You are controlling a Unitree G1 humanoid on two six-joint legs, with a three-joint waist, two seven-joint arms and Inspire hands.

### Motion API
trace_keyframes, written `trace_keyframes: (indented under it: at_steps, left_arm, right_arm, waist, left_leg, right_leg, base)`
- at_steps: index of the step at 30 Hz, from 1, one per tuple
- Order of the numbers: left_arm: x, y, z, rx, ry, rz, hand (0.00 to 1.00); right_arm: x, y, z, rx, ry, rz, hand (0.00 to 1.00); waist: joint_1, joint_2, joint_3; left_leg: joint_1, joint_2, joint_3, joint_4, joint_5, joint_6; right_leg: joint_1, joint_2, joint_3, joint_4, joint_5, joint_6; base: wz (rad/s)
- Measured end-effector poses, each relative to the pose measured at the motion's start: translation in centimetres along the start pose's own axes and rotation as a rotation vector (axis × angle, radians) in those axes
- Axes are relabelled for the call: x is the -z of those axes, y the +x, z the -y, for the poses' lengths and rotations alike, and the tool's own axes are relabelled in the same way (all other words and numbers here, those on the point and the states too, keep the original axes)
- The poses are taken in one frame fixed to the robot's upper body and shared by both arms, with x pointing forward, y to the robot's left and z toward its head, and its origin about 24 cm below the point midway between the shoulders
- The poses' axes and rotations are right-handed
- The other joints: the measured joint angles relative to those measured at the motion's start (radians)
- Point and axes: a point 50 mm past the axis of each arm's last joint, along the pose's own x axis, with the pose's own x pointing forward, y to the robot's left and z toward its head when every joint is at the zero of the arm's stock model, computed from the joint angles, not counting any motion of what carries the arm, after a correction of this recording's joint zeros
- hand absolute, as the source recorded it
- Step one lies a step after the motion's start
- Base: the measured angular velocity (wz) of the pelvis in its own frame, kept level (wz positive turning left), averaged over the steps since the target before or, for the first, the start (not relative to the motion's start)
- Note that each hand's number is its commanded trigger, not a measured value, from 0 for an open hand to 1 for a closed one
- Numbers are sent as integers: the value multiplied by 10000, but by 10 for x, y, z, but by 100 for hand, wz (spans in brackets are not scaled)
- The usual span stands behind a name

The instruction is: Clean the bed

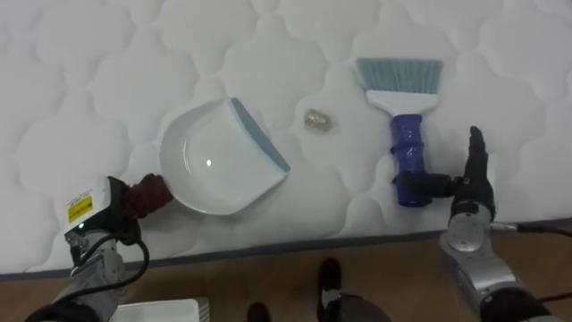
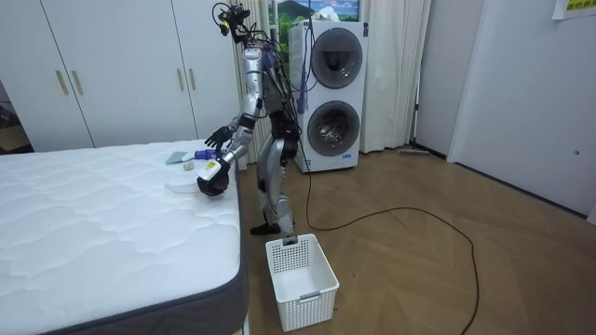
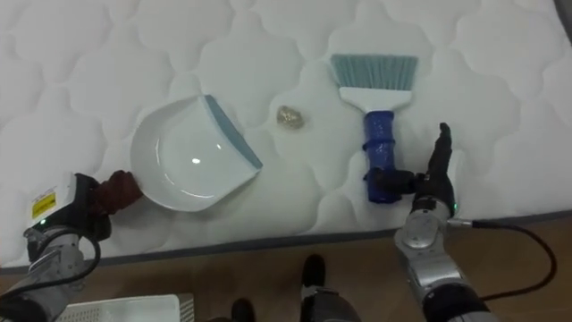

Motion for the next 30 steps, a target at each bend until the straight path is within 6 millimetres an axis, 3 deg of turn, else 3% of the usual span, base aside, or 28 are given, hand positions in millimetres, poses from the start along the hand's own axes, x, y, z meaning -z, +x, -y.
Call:
trace_keyframes:
  at_steps: [3,14,20,24,30]
  left_arm:
    - [-1,1,-1,-38,30,42,100]
    - [-2,1,-1,-52,247,187,100]
    - [-3,4,-4,-135,320,172,100]
    - [-3,4,-4,-114,359,153,100]
    - [-2,4,-4,-117,403,160,100]
  right_arm:
    - [0,0,-1,-138,27,-32,0]
    - [-8,2,-6,-708,-7,224,0]
    - [-24,8,-8,-693,156,672,0]
    - [-37,13,-8,-625,256,1012,0]
    - [-38,14,-5,-362,300,1014,0]
  waist:
    - [17,-39,51]
    - [14,-105,89]
    - [17,-297,170]
    - [10,-331,150]
    - [-13,-330,147]
  left_leg:
    - [15,-11,22,-29,9,13]
    - [54,-21,10,-13,11,10]
    - [29,-90,52,23,11,11]
    - [33,-97,60,40,12,13]
    - [23,-50,50,136,12,12]
  right_leg:
    - [-4,-17,18,29,-40,24]
    - [-15,-57,41,230,-207,29]
    - [-168,-138,127,511,-323,46]
    - [-165,-141,136,511,-322,46]
    - [-104,-138,25,474,-306,25]
  base:
    - [1]
    - [2]
    - [0]
    - [0]
    - [2]
